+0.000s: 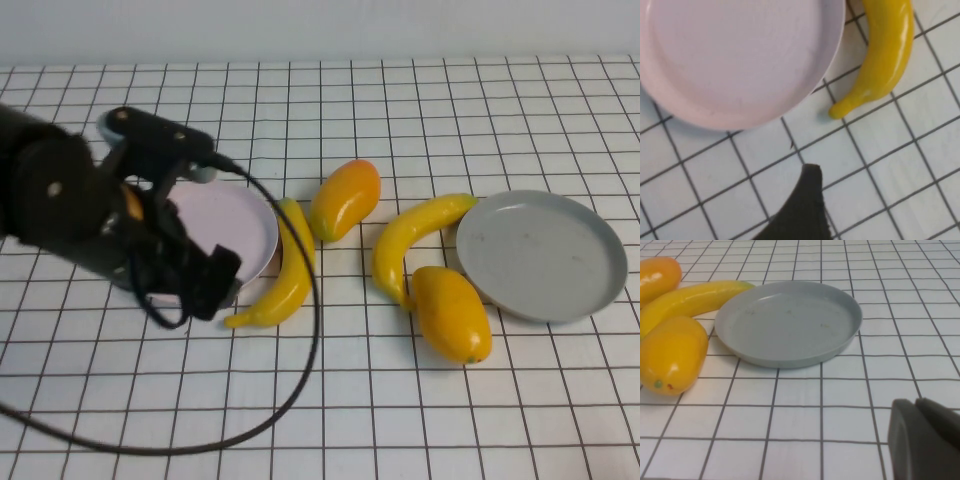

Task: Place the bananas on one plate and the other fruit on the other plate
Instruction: Put one type of fruit in the left plate

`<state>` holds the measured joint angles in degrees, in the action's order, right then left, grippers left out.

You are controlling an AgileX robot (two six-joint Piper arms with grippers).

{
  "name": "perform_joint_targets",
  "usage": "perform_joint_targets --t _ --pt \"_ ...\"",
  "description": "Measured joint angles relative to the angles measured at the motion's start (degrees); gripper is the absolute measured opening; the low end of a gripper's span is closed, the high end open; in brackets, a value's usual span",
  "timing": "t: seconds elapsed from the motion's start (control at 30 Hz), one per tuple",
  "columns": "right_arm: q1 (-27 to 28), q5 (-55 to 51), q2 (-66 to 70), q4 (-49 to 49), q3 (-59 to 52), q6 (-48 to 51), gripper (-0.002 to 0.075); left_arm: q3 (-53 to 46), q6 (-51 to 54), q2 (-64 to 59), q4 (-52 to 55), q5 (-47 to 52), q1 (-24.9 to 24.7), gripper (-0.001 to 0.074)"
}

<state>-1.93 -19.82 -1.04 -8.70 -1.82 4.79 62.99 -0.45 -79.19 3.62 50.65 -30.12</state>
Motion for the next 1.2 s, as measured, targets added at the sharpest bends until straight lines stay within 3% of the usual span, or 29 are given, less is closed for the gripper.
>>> perform_joint_targets --t 0.27,0.67,0.83,1.2 --pt "0.0 0.0 0.0 0.0 0.0 0.0 -0.0016 18.8 0.5 -17.6 -0.1 3.2 -5.1 0.0668" --pt "0.0 -0.1 0.0 0.0 0.0 0.0 -0.0016 57.0 4.6 -44.7 0.1 12.8 -5.7 0.0668" --pt "0.0 -0.1 0.0 0.0 0.0 0.0 -0.0016 63.9 4.7 -51.8 0.0 12.9 -5.7 0.0668" --pt "0.0 -0.1 0.0 0.0 0.0 0.0 -0.0016 65.4 4.7 -56.6 2.0 12.1 -3.3 0.0668"
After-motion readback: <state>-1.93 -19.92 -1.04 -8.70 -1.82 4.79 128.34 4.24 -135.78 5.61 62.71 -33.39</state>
